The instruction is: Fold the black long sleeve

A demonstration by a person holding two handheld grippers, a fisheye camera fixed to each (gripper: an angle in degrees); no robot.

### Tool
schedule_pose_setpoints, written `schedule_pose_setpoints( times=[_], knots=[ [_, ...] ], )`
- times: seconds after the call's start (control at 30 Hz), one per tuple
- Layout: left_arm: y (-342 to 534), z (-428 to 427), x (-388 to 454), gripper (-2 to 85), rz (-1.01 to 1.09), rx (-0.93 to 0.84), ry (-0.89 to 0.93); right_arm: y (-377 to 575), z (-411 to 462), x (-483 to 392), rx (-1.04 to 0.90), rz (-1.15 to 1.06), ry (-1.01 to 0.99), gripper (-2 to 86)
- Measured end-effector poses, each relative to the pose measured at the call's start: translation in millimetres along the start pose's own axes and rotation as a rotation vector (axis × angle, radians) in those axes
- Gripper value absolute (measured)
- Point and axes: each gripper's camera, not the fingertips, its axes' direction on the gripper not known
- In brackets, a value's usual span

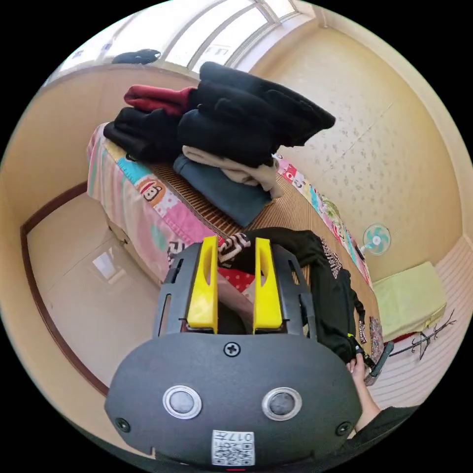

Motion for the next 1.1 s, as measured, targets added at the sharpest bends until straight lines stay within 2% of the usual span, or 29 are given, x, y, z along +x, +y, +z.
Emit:
schedule_pose_setpoints(
  times=[0.13,0.3,0.37,0.4,0.47,0.5,0.57,0.6,0.63,0.7,0.73,0.83,0.9,1.0,1.07,1.1],
  knots=[
    [6.0,10.6,-74.1,16.2,-0.272,-0.067,0.207,20.7,2.2,6.3,0.095,-0.103,0.019,0.4],
    [15.4,45.3,-116.5,17.1,-0.508,-0.129,0.434,-6.0,-0.6,29.8,-0.010,-0.041,0.008,0.3],
    [20.0,56.8,-141.0,16.8,-0.667,-0.104,0.469,-16.9,-16.3,42.7,0.066,0.010,0.013,0.3],
    [21.9,60.2,-146.9,16.4,-0.706,-0.098,0.483,-21.4,-30.3,53.1,0.168,0.030,0.000,0.4],
    [33.0,77.4,-166.5,12.1,-0.852,-0.084,0.611,-31.4,-40.8,71.8,0.281,0.041,-0.027,0.4],
    [35.8,81.4,-169.3,10.4,-0.873,-0.071,0.664,-42.0,-35.2,86.4,0.276,0.039,-0.048,0.5],
    [45.3,88.0,-174.1,1.6,-0.936,-0.022,0.824,-58.5,-4.9,111.2,0.130,0.031,-0.071,0.5],
    [47.1,85.6,-174.1,0.9,-0.948,-0.017,0.826,-63.4,30.9,130.6,-0.038,0.046,-0.086,0.5],
    [47.7,76.3,-171.8,0.1,-0.943,-0.016,0.804,-57.7,47.3,152.9,-0.049,0.085,-0.182,0.4],
    [42.1,54.6,-161.4,-0.5,-0.886,-0.001,0.756,-48.0,48.4,192.2,0.015,0.172,-0.375,0.4],
    [35.7,34.3,-149.8,-0.7,-0.827,0.061,0.748,-44.1,54.1,216.6,0.026,0.253,-0.497,0.4],
    [6.4,-19.7,-100.8,-0.8,-0.620,0.196,0.656,-34.7,62.5,248.6,0.064,0.270,-0.671,0.3],
    [-18.1,-44.0,-47.8,-0.8,-0.427,0.265,0.603,-35.8,63.1,255.2,0.062,0.244,-0.682,0.3],
    [-48.6,-51.5,75.1,-0.8,-0.116,0.339,0.602,-35.3,58.8,259.6,0.083,0.212,-0.642,0.2],
    [-57.9,-19.2,198.8,-0.8,0.124,0.281,0.631,-35.9,57.3,263.2,0.088,0.203,-0.627,0.2],
    [-56.5,-6.1,230.9,-0.7,0.172,0.246,0.650,-36.5,57.1,267.0,0.089,0.203,-0.630,0.2]
  ],
)
